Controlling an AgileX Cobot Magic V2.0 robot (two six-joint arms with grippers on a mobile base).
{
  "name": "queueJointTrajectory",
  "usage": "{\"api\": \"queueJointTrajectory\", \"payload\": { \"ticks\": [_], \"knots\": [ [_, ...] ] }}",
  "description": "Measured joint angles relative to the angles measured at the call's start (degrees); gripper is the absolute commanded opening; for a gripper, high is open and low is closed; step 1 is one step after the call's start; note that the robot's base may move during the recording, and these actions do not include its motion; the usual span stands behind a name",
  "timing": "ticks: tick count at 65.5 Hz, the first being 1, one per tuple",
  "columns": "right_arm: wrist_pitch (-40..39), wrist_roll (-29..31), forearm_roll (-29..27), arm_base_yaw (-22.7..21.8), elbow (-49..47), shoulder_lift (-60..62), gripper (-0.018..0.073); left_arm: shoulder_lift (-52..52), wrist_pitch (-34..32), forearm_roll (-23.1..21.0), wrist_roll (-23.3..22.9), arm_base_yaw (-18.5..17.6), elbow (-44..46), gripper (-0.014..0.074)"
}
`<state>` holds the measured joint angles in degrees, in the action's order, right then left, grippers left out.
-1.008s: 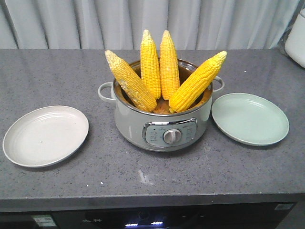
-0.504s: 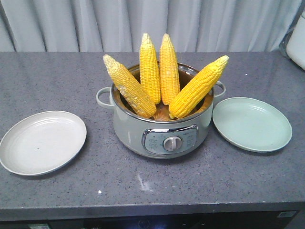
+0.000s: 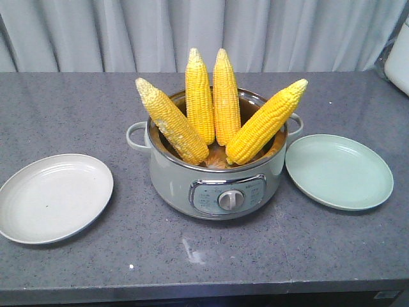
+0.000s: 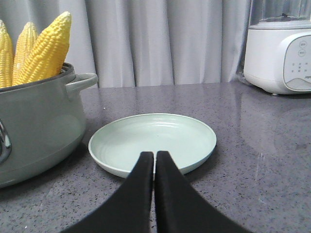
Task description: Distribute corn equally
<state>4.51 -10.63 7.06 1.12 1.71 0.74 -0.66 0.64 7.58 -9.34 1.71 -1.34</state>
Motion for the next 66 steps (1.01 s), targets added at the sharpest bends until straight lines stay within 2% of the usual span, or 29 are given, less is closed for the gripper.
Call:
{"api": "queueJointTrajectory", "payload": {
  "ticks": [50, 60, 66],
  "knots": [
    [0.0, 0.0, 0.0, 0.0, 0.0, 0.0, -0.0006, 0.0, -0.2, 0.0, 0.0, 0.0, 0.0, -0.0006],
    [-1.1, 0.0, 0.0, 0.0, 0.0, 0.0, -0.0006, 0.0, -3.6, 0.0, -1.6, 0.0, 0.0, -0.0006],
    [-2.0, 0.0, 0.0, 0.0, -1.0, 0.0, -0.0006, 0.0, -4.1, -0.1, -4.9, 0.0, 2.6, -0.0006]
  ]
}}
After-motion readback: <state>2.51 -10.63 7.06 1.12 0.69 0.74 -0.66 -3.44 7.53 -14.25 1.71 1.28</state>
